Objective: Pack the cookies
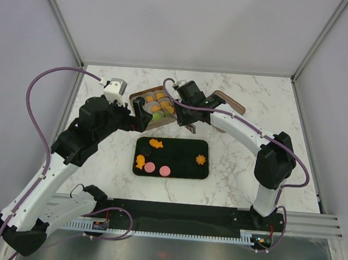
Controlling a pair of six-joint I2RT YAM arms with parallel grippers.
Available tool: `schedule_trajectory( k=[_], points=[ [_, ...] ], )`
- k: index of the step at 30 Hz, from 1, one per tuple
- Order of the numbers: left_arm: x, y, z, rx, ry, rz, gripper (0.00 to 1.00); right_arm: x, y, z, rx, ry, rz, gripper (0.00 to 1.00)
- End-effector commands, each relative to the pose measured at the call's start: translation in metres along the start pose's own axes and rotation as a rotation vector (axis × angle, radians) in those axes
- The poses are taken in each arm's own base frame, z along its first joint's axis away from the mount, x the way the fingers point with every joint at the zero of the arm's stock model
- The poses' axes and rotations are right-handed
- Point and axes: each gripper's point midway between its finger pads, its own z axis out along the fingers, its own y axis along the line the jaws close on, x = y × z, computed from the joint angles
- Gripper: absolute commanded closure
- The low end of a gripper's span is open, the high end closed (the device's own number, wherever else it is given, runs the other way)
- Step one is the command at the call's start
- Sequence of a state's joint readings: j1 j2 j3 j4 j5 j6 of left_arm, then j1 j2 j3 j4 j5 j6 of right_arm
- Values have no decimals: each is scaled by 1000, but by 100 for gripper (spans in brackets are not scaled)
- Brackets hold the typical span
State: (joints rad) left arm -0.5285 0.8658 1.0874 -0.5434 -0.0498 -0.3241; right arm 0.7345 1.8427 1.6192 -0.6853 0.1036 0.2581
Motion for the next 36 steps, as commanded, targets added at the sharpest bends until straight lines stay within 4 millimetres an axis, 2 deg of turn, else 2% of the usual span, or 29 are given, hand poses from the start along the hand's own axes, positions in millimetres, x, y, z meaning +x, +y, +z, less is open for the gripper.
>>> schedule_trajectory(
  k=[1,36],
  points=[
    [-8,-3,-3,13,-28,-12,0,-21,-4,-17,7,-81,16,61],
    [-8,-5,2,20,-15,-13,0,-20,-8,-17,21,-78,15,55]
  ],
)
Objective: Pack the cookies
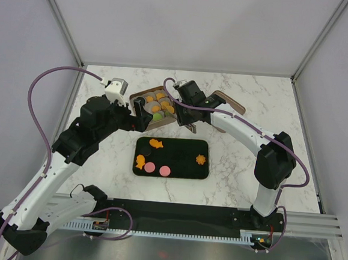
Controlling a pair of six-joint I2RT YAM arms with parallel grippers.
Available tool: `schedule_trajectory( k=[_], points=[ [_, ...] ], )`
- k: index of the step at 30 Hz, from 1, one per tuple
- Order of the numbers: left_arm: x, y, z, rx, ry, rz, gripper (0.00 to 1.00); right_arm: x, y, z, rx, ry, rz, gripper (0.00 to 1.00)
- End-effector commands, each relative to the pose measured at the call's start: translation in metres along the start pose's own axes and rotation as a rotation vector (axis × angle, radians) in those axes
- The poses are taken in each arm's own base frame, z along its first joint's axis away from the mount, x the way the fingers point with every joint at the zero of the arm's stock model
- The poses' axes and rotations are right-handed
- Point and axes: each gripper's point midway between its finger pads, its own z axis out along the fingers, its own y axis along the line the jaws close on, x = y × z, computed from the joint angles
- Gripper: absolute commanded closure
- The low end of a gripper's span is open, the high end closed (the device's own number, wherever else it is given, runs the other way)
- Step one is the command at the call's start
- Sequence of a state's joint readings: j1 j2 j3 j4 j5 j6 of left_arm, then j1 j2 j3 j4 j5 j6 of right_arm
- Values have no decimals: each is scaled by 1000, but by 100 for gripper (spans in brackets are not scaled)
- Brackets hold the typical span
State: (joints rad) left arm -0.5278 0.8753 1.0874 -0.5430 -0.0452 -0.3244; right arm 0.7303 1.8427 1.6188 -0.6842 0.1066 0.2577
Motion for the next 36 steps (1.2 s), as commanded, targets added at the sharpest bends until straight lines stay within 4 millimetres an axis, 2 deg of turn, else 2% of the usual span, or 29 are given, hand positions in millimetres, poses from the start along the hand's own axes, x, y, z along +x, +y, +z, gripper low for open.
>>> schedule_trajectory(
  k=[1,36],
  points=[
    [-10,-5,-1,19,-25,-11,0,-20,-6,-17,15,-79,13,54],
    [-9,-3,1,16,-25,-13,0,-23,-5,-20,9,-85,14,51]
  ],
)
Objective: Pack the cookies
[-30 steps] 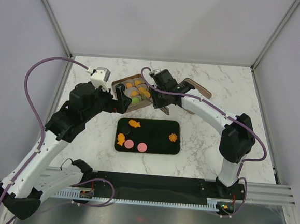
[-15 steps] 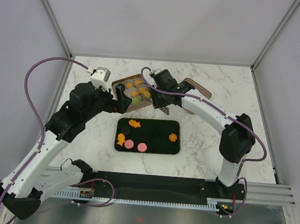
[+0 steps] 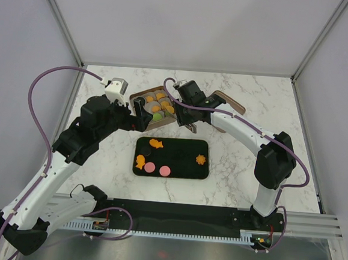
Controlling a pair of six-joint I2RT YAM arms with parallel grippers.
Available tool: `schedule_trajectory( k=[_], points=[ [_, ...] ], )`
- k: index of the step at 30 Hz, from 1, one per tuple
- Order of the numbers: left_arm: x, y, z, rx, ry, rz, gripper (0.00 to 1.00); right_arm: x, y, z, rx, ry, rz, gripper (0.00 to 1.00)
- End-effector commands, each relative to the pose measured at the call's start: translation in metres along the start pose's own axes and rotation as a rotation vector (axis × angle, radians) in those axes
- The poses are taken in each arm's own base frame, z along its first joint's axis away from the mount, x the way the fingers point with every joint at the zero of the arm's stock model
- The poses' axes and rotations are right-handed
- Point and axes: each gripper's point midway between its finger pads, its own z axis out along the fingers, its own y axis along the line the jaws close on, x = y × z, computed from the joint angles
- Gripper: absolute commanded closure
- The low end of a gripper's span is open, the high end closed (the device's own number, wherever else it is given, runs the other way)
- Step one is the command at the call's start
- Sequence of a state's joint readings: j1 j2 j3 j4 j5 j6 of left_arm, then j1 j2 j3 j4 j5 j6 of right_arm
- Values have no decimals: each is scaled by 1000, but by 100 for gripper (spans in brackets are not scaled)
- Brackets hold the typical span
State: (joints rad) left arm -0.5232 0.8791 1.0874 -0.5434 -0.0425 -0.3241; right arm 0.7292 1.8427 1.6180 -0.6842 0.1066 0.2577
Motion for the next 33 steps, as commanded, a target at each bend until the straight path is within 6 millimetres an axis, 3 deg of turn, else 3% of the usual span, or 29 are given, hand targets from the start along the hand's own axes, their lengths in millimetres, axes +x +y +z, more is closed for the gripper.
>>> schedule_trajectory(
  k=[1,33],
  points=[
    [-10,-4,0,18,-30,-12,0,-23,-4,-20,6,-87,13,51],
    [-12,-5,-1,28,-33,-15,0,-23,-3,-22,-3,-84,14,47]
  ],
)
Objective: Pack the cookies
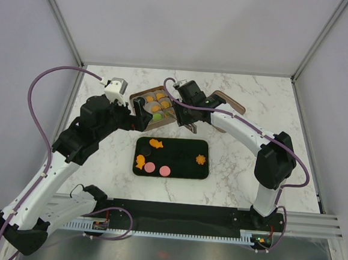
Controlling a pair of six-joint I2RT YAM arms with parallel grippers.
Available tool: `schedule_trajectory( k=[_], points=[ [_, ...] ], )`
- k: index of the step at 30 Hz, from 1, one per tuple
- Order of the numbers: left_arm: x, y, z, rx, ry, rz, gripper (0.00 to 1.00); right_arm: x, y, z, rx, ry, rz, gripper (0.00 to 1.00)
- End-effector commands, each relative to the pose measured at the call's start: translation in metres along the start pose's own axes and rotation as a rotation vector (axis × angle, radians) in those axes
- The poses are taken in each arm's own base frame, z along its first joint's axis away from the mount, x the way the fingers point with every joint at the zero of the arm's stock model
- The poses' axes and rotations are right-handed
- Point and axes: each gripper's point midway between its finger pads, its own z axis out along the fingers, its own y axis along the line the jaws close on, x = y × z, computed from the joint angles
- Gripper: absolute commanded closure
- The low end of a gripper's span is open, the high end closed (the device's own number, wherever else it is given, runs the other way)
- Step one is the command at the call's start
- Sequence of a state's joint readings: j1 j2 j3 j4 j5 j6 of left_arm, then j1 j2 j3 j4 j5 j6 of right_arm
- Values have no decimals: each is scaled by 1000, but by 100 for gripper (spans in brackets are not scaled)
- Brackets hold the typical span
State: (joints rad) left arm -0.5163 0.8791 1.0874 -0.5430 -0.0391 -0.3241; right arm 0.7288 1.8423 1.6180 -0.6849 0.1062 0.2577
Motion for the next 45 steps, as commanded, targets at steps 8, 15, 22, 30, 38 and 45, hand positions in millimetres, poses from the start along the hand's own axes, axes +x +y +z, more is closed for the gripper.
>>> schedule_trajectory(
  k=[8,15,22,30,38,45],
  points=[
    [-12,-7,-1,32,-31,-15,0,-26,-1,-24,-11,-92,15,46],
    [-16,-9,-4,41,-43,-12,0,-50,8,-52,-78,-164,34,47],
    [-13,-16,-7,80,-29,-20,0,-60,-52,-75,-24,-219,155,48],
    [10,-34,2,180,53,-92,0,-11,-215,-102,320,-287,470,48],
    [44,-41,7,252,136,-126,0,83,-304,-81,631,-265,692,47],
    [62,-36,10,252,170,-111,0,147,-326,-51,668,-154,779,42]
  ],
)
